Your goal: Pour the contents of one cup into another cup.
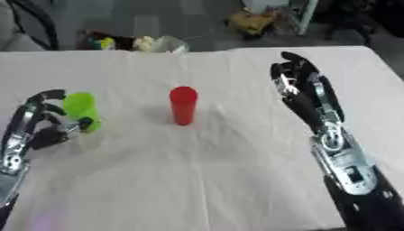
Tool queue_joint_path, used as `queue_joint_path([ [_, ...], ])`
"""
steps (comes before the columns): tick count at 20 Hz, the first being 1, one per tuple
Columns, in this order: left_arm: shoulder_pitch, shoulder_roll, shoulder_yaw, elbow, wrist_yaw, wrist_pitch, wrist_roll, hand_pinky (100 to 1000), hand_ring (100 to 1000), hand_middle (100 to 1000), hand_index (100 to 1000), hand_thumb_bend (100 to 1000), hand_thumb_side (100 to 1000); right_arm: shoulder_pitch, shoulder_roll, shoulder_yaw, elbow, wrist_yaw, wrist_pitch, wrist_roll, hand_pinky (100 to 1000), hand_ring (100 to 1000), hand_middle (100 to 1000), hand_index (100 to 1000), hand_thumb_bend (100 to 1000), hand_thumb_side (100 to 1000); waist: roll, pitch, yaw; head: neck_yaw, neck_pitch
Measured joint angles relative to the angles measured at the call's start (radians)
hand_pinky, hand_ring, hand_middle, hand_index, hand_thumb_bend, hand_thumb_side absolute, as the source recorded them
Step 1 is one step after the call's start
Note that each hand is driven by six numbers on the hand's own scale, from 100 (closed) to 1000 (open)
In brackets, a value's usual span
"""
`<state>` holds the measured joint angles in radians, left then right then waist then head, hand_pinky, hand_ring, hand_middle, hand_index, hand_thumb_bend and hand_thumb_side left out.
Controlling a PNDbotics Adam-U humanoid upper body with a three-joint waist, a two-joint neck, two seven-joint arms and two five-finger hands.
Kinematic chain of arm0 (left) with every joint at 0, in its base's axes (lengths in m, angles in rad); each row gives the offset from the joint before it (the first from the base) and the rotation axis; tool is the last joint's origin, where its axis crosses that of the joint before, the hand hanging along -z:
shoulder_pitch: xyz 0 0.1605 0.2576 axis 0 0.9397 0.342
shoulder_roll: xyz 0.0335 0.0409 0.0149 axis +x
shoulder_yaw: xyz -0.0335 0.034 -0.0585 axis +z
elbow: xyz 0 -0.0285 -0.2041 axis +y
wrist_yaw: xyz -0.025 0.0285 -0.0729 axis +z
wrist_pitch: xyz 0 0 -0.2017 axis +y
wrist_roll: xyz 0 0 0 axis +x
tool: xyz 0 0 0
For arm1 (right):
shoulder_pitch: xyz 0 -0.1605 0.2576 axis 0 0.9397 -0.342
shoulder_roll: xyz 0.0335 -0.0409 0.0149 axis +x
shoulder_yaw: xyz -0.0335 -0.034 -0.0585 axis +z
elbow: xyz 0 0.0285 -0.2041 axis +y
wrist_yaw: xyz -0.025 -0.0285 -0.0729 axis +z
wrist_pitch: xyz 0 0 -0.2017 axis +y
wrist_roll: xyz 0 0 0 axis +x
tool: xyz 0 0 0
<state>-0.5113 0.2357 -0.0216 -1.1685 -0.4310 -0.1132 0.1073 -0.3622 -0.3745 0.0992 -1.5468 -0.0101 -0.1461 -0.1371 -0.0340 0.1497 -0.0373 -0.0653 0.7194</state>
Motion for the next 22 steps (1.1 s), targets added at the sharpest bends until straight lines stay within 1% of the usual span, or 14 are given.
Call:
queue_joint_path([
  [9, -0.026, -0.018, 0.000, 0.048, -0.031, 0.003, 0.066, 487, 610, 737, 830, 835, 448, 0.000, 0.000, 0.000, 0.000, 0.000, 0.000, 0.000, 667, 707, 670, 880, 250, 625, -0.003, 0.002, -0.005, 0.002, 0.000],
  [17, -0.051, -0.028, 0.000, 0.085, -0.052, -0.008, 0.082, 490, 609, 736, 829, 838, 450, 0.000, 0.000, 0.000, 0.000, -0.001, 0.000, 0.001, 667, 707, 670, 880, 249, 626, -0.005, 0.004, -0.011, 0.003, 0.000],
  [22, -0.063, -0.035, 0.001, 0.106, -0.059, -0.014, 0.091, 482, 593, 715, 815, 828, 445, 0.000, 0.000, 0.000, 0.000, -0.001, 0.000, 0.002, 667, 707, 669, 880, 249, 626, -0.006, 0.004, -0.012, 0.003, 0.000],
])
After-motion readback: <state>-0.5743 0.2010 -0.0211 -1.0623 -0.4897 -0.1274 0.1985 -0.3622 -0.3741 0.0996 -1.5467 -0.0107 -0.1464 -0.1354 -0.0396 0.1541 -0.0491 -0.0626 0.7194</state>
